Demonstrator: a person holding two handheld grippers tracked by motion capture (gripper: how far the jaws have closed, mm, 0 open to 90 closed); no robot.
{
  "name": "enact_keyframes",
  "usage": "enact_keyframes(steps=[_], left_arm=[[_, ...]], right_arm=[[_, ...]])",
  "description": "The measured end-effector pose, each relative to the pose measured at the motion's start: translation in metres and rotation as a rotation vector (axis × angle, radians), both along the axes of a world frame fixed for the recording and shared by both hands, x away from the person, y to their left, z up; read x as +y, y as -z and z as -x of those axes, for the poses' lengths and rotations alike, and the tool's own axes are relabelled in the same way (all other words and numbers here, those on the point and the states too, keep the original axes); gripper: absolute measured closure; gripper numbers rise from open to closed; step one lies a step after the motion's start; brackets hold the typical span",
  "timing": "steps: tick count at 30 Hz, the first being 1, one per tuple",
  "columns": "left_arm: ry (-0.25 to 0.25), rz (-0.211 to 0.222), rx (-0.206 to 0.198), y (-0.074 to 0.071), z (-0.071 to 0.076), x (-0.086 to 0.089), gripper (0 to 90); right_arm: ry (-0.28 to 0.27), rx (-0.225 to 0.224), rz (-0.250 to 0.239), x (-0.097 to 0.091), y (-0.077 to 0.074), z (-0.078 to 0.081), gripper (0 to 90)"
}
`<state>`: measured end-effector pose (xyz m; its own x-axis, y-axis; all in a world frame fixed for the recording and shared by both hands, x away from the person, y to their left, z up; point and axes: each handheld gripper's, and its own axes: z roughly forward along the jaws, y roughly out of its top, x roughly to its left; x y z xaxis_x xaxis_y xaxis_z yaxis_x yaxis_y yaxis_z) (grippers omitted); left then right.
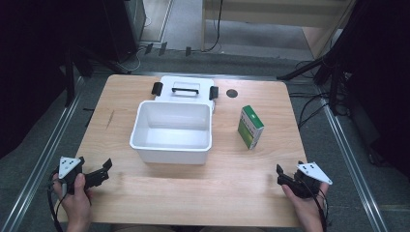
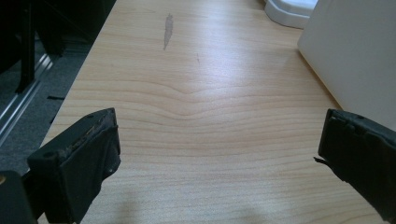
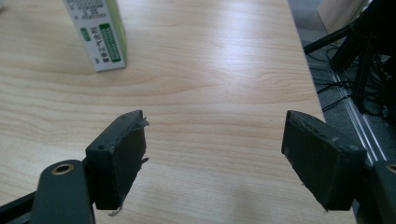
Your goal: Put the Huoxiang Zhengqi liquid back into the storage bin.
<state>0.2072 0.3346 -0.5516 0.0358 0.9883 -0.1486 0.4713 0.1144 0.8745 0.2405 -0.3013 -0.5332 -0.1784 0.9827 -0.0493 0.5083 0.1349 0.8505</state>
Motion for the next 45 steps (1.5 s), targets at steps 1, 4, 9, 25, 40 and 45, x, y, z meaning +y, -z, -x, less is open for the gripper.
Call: enact_keyframes(steps=[1, 4, 9, 25, 40, 45], left_arm=[[-0.001, 0.000, -0.002, 0.000, 0.000, 0.000, 0.0], [0.000, 0.006, -0.003, 0.000, 0.000, 0.000, 0.0], [-0.009, 0.031, 0.005, 0.000, -0.001, 0.003, 0.0], [-0.013, 0.027, 0.006, 0.000, -0.001, 0.003, 0.0], [-0.015, 0.033, 0.013, 0.000, -0.001, 0.004, 0.0], [-0.016, 0.033, 0.014, 0.001, -0.001, 0.004, 0.0]], right_arm=[[-0.025, 0.027, 0.026, 0.005, -0.001, -0.003, 21.4], [-0.036, 0.066, 0.050, 0.009, -0.003, -0.007, 21.1], [-0.067, 0.201, 0.092, 0.015, -0.013, -0.021, 20.8], [-0.192, 0.522, 0.202, 0.036, -0.043, -0.060, 17.1], [-0.223, 0.679, 0.292, 0.063, -0.074, -0.093, 13.2], [-0.226, 0.681, 0.307, 0.072, -0.089, -0.101, 13.0]])
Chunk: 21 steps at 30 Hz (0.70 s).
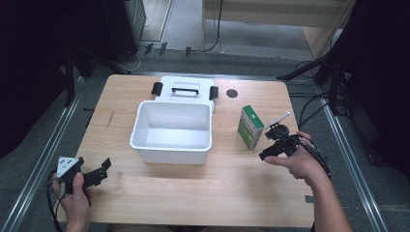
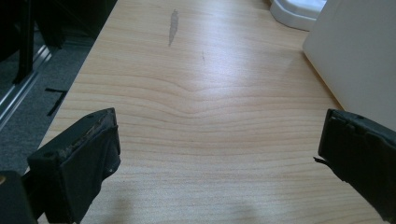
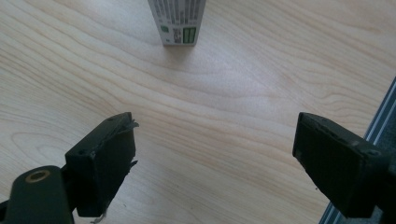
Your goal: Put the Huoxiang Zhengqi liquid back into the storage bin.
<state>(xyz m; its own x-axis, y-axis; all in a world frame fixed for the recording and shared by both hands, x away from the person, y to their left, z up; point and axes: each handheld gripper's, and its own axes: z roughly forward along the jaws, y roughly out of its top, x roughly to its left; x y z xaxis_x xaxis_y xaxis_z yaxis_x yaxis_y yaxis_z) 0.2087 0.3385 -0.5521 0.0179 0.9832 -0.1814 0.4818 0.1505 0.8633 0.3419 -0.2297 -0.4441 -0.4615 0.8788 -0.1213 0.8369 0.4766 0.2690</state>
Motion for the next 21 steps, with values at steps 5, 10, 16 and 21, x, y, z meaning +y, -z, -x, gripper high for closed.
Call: enact_keyframes(steps=[5, 10, 16, 21], left_arm=[[0.000, 0.000, 0.000, 0.000, 0.000, 0.000, 0.0], [-0.002, 0.003, 0.002, 0.000, 0.000, 0.000, 0.0], [-0.003, 0.004, 0.002, 0.000, 0.000, 0.000, 0.0], [-0.002, 0.003, 0.004, 0.000, 0.000, 0.000, 0.0]], right_arm=[[-0.011, -0.004, 0.003, 0.003, -0.008, -0.005, 13.1], [-0.012, -0.001, -0.003, 0.007, -0.019, -0.013, 13.5], [-0.027, 0.022, -0.016, 0.011, -0.028, -0.022, 14.5], [-0.043, 0.062, -0.025, 0.020, -0.036, -0.033, 17.3]])
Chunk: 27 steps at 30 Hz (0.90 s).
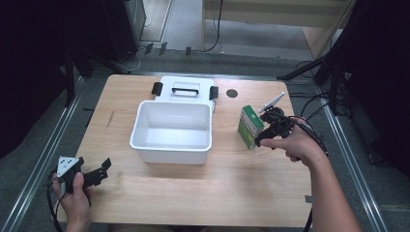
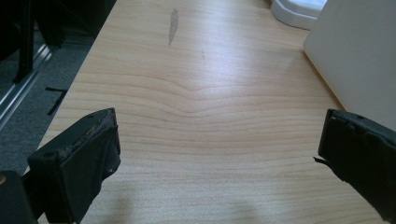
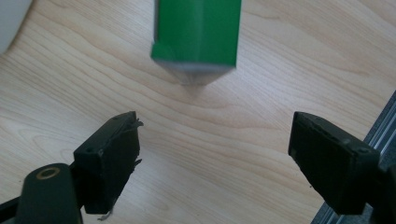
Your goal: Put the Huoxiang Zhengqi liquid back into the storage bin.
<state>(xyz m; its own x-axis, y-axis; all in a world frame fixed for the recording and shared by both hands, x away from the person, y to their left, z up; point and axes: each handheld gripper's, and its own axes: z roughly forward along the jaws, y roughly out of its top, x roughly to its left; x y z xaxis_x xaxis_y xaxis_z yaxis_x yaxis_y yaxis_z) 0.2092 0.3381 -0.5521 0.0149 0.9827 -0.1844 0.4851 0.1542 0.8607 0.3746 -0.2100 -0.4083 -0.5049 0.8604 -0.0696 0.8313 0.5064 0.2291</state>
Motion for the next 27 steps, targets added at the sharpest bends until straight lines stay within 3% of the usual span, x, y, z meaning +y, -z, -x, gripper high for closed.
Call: enact_keyframes(steps=[11, 17, 27], left_arm=[[0.004, 0.003, 0.003, 0.000, 0.000, 0.001, 0.0], [0.004, 0.005, 0.006, 0.000, -0.001, 0.001, 0.0], [0.006, 0.006, 0.008, 0.000, -0.001, 0.001, 0.0]], right_arm=[[0.005, 0.055, -0.017, 0.023, -0.018, -0.030, 27.5], [0.025, 0.058, -0.025, 0.035, -0.022, -0.047, 32.6], [0.056, 0.106, 0.003, 0.047, -0.007, -0.067, 40.1]])
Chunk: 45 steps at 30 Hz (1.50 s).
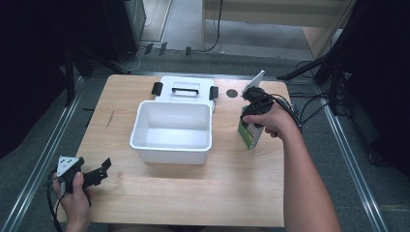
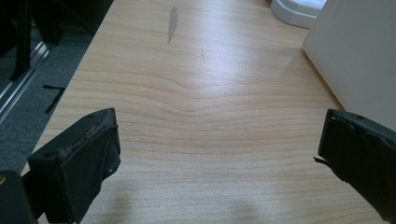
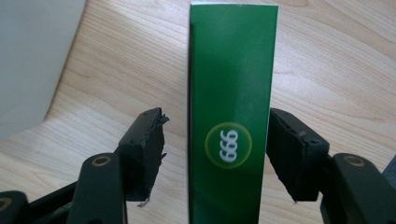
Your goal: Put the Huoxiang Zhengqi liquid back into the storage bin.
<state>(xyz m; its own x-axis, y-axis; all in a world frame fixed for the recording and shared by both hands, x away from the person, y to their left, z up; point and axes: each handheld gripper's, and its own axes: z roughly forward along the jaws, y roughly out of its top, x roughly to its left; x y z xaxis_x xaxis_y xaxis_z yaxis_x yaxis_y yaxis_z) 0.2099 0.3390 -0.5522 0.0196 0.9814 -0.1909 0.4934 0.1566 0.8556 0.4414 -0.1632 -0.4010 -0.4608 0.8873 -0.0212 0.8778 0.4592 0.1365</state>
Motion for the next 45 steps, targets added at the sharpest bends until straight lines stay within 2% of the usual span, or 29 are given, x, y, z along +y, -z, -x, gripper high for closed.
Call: enact_keyframes(steps=[2, 4, 10, 13, 15, 19, 21, 24, 25, 26, 28, 29, 31, 32, 33, 34, 35, 36, 38, 39, 40, 44, 45], left_arm=[[0.000, -0.001, 0.001, 0.000, 0.000, 0.000, 0.0], [0.000, -0.002, 0.002, 0.000, 0.000, 0.000, 0.0], [-0.001, -0.002, 0.001, 0.000, 0.000, 0.000, 0.0], [-0.002, -0.002, 0.001, 0.000, 0.000, 0.000, 0.0], [-0.002, -0.001, 0.002, 0.000, 0.000, 0.000, 0.0], [-0.003, 0.001, 0.002, 0.000, -0.001, 0.000, 0.0], [0.000, 0.003, 0.003, 0.000, 0.000, 0.000, 0.0], [0.002, 0.008, 0.002, 0.000, 0.000, 0.001, 0.0], [0.002, 0.008, 0.002, 0.000, 0.000, 0.001, 0.0], [0.002, 0.006, 0.005, 0.000, 0.000, 0.001, 0.0], [0.002, 0.005, 0.005, 0.000, -0.001, 0.000, 0.0], [0.001, 0.003, 0.005, 0.000, -0.001, 0.000, 0.0], [0.001, 0.003, 0.004, 0.000, -0.001, 0.000, 0.0], [0.000, 0.003, 0.004, 0.000, -0.001, 0.000, 0.0], [0.000, 0.003, 0.004, 0.000, -0.001, 0.000, 0.0], [0.000, 0.002, 0.003, 0.000, -0.001, 0.000, 0.0], [0.001, 0.002, 0.003, 0.000, -0.001, 0.000, 0.0], [0.001, 0.002, 0.003, 0.000, -0.001, 0.000, 0.0], [0.001, 0.000, 0.001, 0.000, -0.001, 0.000, 0.0], [0.002, 0.002, 0.001, 0.000, -0.001, 0.000, 0.0], [0.002, 0.002, 0.001, 0.000, -0.001, 0.000, 0.0], [0.006, 0.004, 0.003, 0.000, -0.001, 0.000, 0.0], [0.006, 0.004, 0.003, 0.000, -0.001, 0.000, 0.0]], right_arm=[[0.001, 0.002, 0.005, 0.000, 0.001, -0.001, 41.0], [0.005, 0.000, 0.017, -0.001, 0.003, -0.003, 48.2], [0.002, -0.019, 0.019, -0.002, 0.002, -0.003, 52.5], [0.010, -0.022, -0.001, -0.003, 0.000, -0.005, 53.6], [0.009, -0.014, -0.008, -0.002, 0.000, -0.005, 59.1], [-0.011, 0.000, 0.001, 0.002, 0.002, -0.006, 64.0], [-0.026, -0.004, 0.015, 0.002, 0.001, -0.005, 64.3], [-0.074, 0.009, 0.014, 0.001, 0.001, -0.004, 64.6], [-0.074, 0.009, 0.014, 0.001, 0.001, -0.004, 64.6], [-0.151, 0.001, 0.023, 0.002, 0.000, -0.001, 64.5], [-0.171, -0.004, 0.031, 0.002, -0.001, 0.001, 64.6], [-0.220, -0.020, 0.046, 0.001, -0.005, 0.003, 64.7], [-0.241, -0.025, 0.046, 0.001, -0.007, 0.004, 64.7], [-0.278, -0.028, 0.045, -0.001, -0.011, 0.007, 64.7], [-0.278, -0.028, 0.045, -0.001, -0.011, 0.007, 64.7], [-0.342, -0.028, 0.035, -0.001, -0.015, 0.010, 64.7], [-0.375, -0.029, 0.024, -0.001, -0.016, 0.011, 64.7], [-0.375, -0.029, 0.024, -0.001, -0.016, 0.011, 64.7], [-0.457, -0.016, 0.005, 0.000, -0.023, 0.015, 64.8], [-0.482, -0.020, 0.004, 0.000, -0.025, 0.016, 64.8], [-0.482, -0.020, 0.004, 0.000, -0.025, 0.016, 64.8], [-0.615, -0.036, 0.013, 0.002, -0.038, 0.022, 64.8], [-0.625, -0.036, 0.017, 0.003, -0.041, 0.023, 64.8]])
